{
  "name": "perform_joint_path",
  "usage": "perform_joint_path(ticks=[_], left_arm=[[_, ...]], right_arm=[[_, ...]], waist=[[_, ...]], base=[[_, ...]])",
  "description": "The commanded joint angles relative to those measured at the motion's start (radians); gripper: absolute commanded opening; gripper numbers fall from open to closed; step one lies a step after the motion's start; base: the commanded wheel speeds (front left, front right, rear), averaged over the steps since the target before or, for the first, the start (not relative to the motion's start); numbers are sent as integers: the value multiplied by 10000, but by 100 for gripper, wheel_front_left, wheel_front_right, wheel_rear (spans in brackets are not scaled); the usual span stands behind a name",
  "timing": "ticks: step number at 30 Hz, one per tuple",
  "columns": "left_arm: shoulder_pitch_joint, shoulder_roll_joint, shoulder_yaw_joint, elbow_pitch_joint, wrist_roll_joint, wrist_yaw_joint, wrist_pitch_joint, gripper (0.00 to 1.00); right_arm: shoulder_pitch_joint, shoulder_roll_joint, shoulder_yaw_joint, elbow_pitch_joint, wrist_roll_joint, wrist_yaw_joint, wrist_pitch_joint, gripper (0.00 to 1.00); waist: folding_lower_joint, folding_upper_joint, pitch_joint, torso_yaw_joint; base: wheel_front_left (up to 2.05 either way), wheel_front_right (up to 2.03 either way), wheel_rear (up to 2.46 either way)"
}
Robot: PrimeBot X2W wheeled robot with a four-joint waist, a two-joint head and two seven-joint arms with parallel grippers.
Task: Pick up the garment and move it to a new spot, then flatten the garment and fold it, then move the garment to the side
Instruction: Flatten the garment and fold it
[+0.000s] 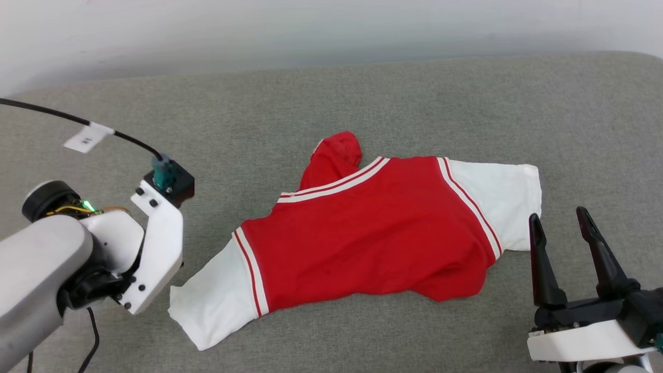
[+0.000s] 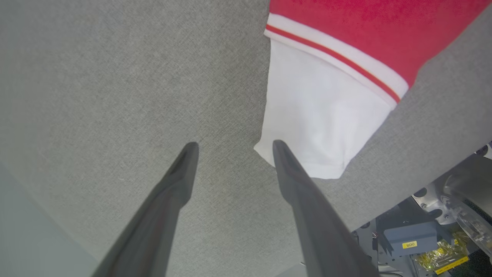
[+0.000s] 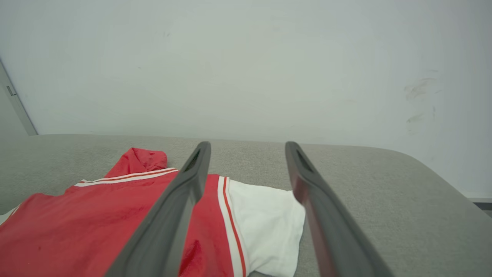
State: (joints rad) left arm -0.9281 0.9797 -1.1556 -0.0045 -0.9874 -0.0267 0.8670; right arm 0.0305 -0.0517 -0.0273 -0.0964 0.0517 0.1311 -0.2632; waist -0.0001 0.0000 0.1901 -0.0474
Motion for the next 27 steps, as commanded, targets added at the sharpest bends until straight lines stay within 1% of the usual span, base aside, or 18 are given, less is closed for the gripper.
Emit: perform_joint_path(ticks=[1,7,14,16,17,18,19,22,27], left_arm=[[-34,-95,-100,93,17,-66,138,100],[338,-430,-636,750,126,-348,638,100],[867,-707,-946,1405,266,-535,784,100],[1186,-929,-1106,1807,385,-624,816,100],[1219,-980,-1133,1878,431,-667,804,49],[1242,-1038,-1148,1931,446,-672,761,5],[1236,-1121,-1102,1997,409,-763,541,0],[1128,-1127,-857,2008,217,-768,131,0],[939,-979,-343,1833,91,-610,-584,0]], right_arm=[[-152,25,2,-35,-63,-7,-23,100],[-370,26,40,-5,-51,-7,-23,100],[-553,28,92,-87,-78,-9,-23,100],[-591,26,66,-102,-93,-7,-23,100],[-597,26,61,-101,-100,-7,-23,100],[-601,26,46,-91,-115,-7,-23,100],[-586,27,-53,-58,-175,-7,-23,100],[-611,-84,-80,-58,-358,-9,-23,100],[-966,-753,-297,-125,-540,-9,-23,100]], waist=[[1,0,110,-101],[1,0,499,-442],[1,0,906,-691],[1,0,1020,-730],[1,0,1024,-727],[1,0,1014,-717],[1,0,877,-641],[1,0,648,-522],[1,0,272,-269]], base=[[0,0,0],[0,0,0],[0,0,0],[0,0,0],[0,0,0],[0,0,0],[0,0,0],[0,0,0],[0,0,0]])
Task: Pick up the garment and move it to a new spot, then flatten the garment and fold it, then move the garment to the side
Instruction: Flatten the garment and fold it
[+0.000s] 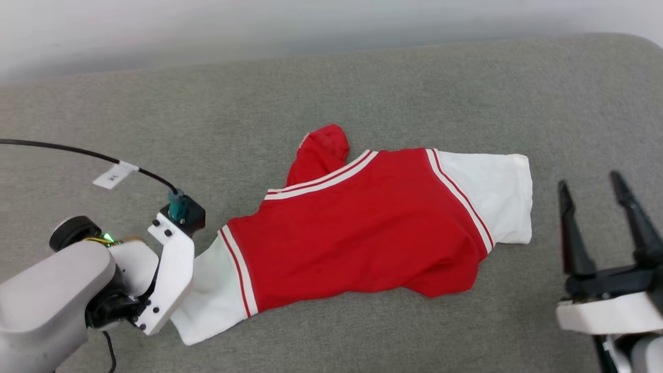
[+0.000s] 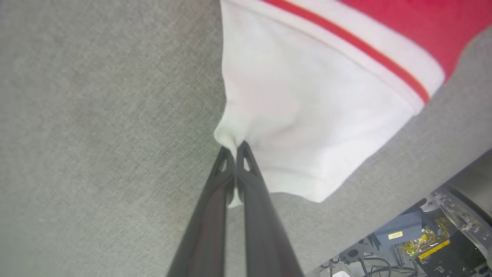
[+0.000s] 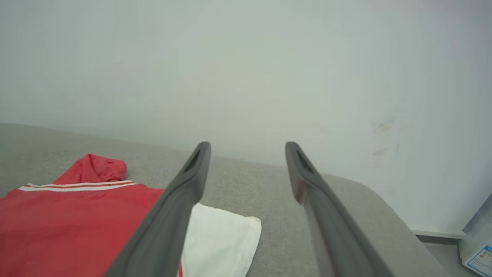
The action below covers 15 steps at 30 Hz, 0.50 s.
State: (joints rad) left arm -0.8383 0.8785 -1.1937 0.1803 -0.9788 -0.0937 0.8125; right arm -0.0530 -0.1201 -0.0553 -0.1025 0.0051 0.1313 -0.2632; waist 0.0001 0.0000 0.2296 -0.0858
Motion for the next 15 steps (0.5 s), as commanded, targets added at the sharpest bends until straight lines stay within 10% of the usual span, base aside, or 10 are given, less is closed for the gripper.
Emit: perform_joint_path(ticks=[1,8,15], left_arm=[[5,70,114,-98,13,82,-179,0],[-205,222,565,-996,89,365,-927,0],[-519,272,782,-1803,397,596,-1179,0]], right_arm=[[-218,-238,-71,-86,-99,-11,-23,100],[-1406,-2347,250,961,306,-11,556,100],[-3267,-5158,2454,1392,2649,-11,5094,100]], waist=[[-1,0,-184,171],[-1,0,-362,566],[-1,0,113,892]], base=[[0,0,0],[0,0,0],[0,0,0]])
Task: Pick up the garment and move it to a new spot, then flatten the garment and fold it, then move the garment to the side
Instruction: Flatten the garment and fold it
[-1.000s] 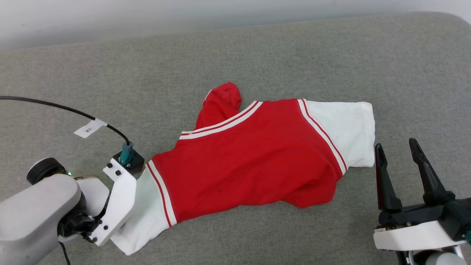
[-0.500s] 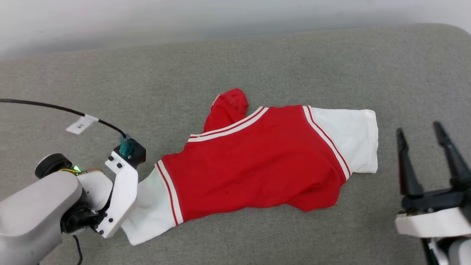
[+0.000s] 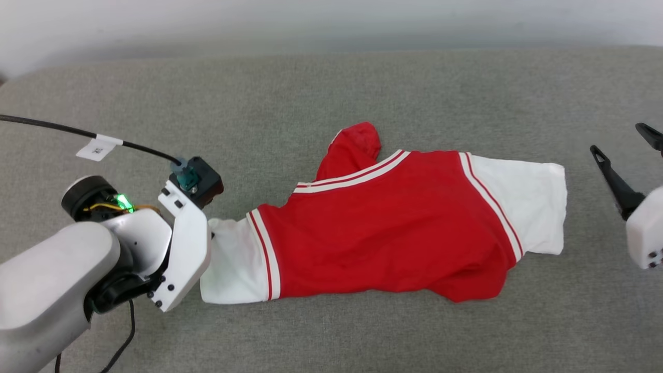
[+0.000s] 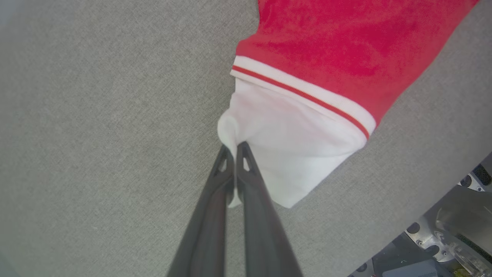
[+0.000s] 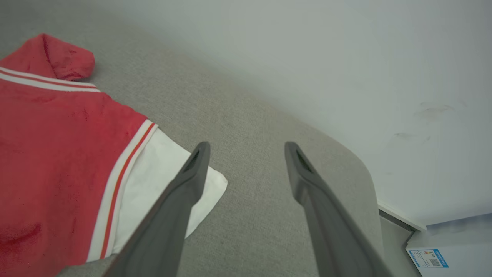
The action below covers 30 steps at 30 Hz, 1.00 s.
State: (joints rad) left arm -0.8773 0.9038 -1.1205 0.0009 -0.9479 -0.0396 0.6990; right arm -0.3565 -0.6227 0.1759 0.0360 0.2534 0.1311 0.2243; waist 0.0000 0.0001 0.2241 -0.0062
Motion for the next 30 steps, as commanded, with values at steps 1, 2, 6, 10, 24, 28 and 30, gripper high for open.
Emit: perform_joint_path(ticks=[1,2,6,10,24,28,30], left_arm=[[-198,15,84,-110,140,76,-64,0],[-251,-2,100,-178,188,95,-76,0],[-521,-81,192,-402,366,135,-152,0],[-806,-171,291,-546,568,129,-246,0],[-1636,-484,541,-891,1104,142,-508,0],[-1704,-556,503,-884,1173,97,-548,0],[-1701,-567,493,-856,1188,89,-587,0]], right_arm=[[-542,-566,520,18,641,-7,970,100],[-842,-908,836,14,1149,-9,1669,100],[-2016,-1954,1850,-88,3126,-9,4506,100],[-2953,-2404,2203,158,4525,-9,6859,100],[-3783,-1769,2142,1421,4816,-9,9853,100],[-3242,-1490,2475,1541,4923,-6,9768,100],[-2964,-1394,2655,1579,5025,-4,9644,100]], waist=[[0,-1,280,141],[0,-1,383,180],[0,-1,926,354],[0,-1,1457,553],[0,-1,2863,1160],[0,-1,2938,1213],[0,-1,2958,1210]], base=[[0,0,0],[0,0,0],[0,0,0],[0,0,0],[0,0,0],[0,0,0],[0,0,0]])
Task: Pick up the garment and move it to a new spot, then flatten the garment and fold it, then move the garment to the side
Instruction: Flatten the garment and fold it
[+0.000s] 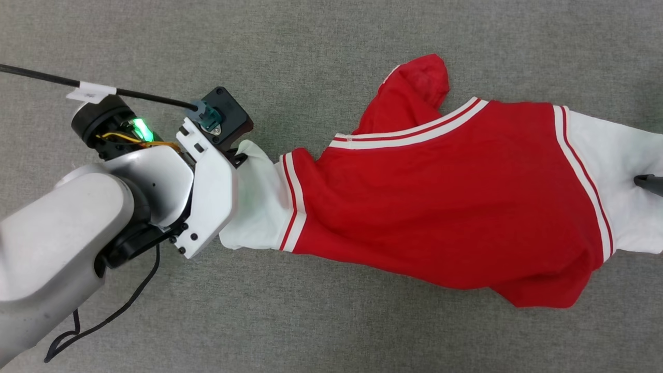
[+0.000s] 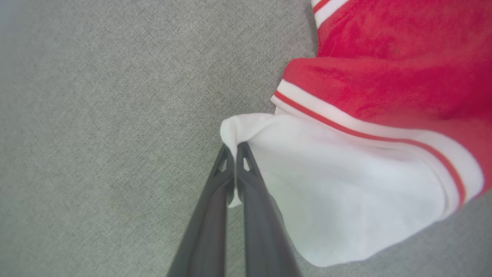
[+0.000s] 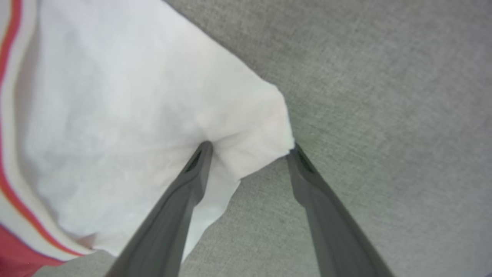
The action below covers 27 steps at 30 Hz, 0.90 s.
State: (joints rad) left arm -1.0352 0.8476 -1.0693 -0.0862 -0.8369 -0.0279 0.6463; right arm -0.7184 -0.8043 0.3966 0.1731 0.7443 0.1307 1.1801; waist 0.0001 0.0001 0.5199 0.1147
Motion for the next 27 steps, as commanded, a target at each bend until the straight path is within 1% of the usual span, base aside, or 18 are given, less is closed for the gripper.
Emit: perform_joint_path(ticks=[1,2,3,9,14,19,22,27], left_arm=[[-113,-4,-29,34,83,-40,-79,0],[-101,8,-34,60,81,-43,-85,0],[-76,31,-43,97,64,-35,-84,0],[262,-21,-105,435,-130,-104,-250,0],[503,-13,-56,770,-338,-164,-567,0],[510,-4,156,1017,-452,-264,-1182,0],[355,27,340,1018,-391,-315,-1519,0],[-172,-125,688,1012,41,-435,-2417,0]], right_arm=[[719,435,523,244,127,0,33,100],[742,448,549,260,150,1,-75,42],[701,459,561,264,159,1,-186,0],[-40,358,286,270,103,-2,-1316,0],[-301,301,446,83,250,-3,-2463,0],[-416,-26,789,-261,426,-3,-3636,0],[-500,-229,795,-510,573,-3,-4254,0],[-885,-509,806,-805,547,-3,-5119,0]], waist=[[-1,-1,-3,-7],[-1,-1,-20,-21],[-1,-1,-61,-50],[-1,-1,-631,-255],[-1,-1,-1483,-490],[-1,-1,-2374,-647],[-1,-1,-2770,-731],[-1,-1,-3151,-834]], base=[[0,0,0],[0,0,0],[0,0,0],[0,0,0],[0,0,0],[0,0,0],[0,0,0],[0,0,0]])
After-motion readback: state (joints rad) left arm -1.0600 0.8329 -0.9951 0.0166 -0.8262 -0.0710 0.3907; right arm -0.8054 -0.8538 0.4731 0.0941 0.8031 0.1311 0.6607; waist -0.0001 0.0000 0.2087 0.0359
